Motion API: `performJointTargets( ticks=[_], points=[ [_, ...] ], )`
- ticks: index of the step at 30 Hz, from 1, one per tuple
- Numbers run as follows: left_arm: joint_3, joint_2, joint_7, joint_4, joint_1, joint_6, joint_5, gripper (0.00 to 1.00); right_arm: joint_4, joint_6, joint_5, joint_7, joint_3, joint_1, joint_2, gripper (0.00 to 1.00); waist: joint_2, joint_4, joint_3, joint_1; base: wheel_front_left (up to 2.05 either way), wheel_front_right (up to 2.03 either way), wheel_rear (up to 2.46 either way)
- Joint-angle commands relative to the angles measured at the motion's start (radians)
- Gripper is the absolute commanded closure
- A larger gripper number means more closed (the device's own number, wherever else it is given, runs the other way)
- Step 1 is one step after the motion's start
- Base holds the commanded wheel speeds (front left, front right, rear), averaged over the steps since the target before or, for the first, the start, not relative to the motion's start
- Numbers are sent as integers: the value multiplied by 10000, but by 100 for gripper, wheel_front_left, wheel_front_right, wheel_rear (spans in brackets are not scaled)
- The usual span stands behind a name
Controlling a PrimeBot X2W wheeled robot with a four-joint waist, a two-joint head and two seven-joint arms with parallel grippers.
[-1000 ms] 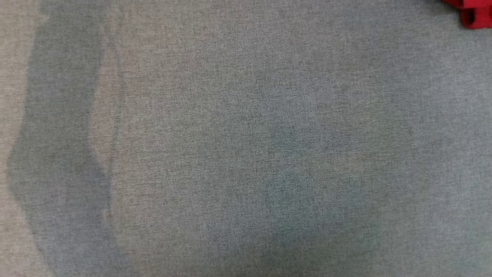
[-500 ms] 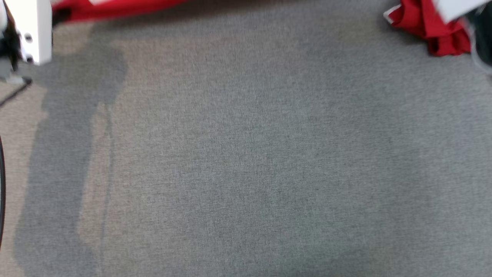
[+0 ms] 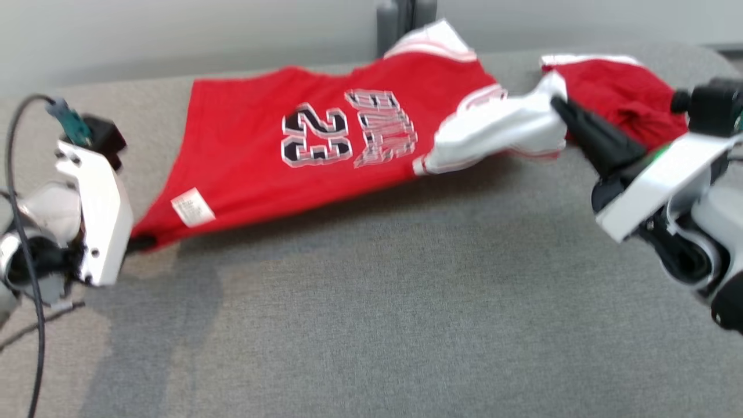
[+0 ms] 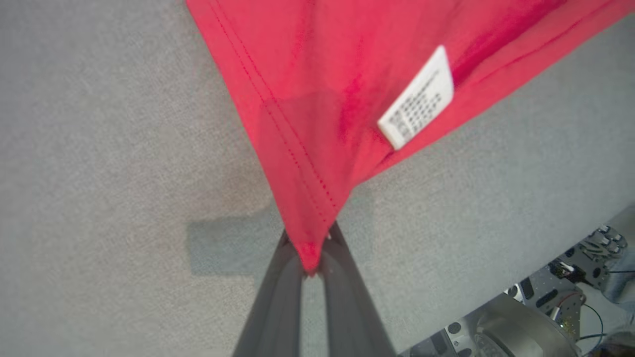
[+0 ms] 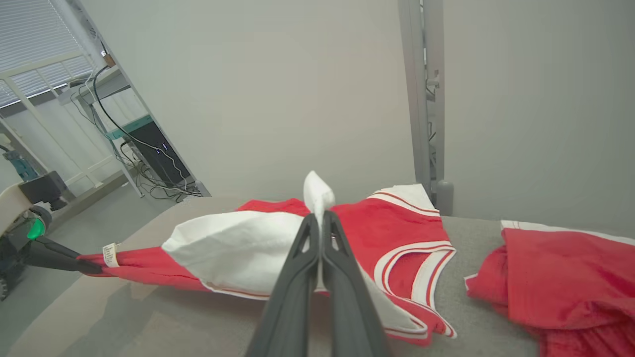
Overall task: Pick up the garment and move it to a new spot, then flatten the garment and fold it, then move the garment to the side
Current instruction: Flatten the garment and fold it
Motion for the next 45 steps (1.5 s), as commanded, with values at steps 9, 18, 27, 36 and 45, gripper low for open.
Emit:
performJointTargets(
  ticks=[9,18,27,36,45],
  points=[
    [-377,871,149,-1922,1846,268,-815,100,-747,4,819,275,869,1881,-832,100,-1,214,-1531,0,0,0,0],
    [-645,1750,-483,-3859,3453,964,-1054,100,-2121,4,1279,524,1148,3586,-2024,100,-1,301,-1850,0,0,0,0],
    [-615,2204,-904,-4752,4168,1397,-1331,100,-4281,4,2264,419,922,5184,-4144,100,-1,440,-2048,0,0,0,0],
    [-512,2243,-855,-5054,4015,1653,-1348,100,-5072,4,2046,232,442,5121,-4934,100,-1,364,-1561,0,0,0,0],
    [-321,1556,-157,-4349,3026,1571,-1538,100,-4272,4,1959,1213,38,4189,-3991,100,-1,405,-844,0,0,0,0]
  ],
)
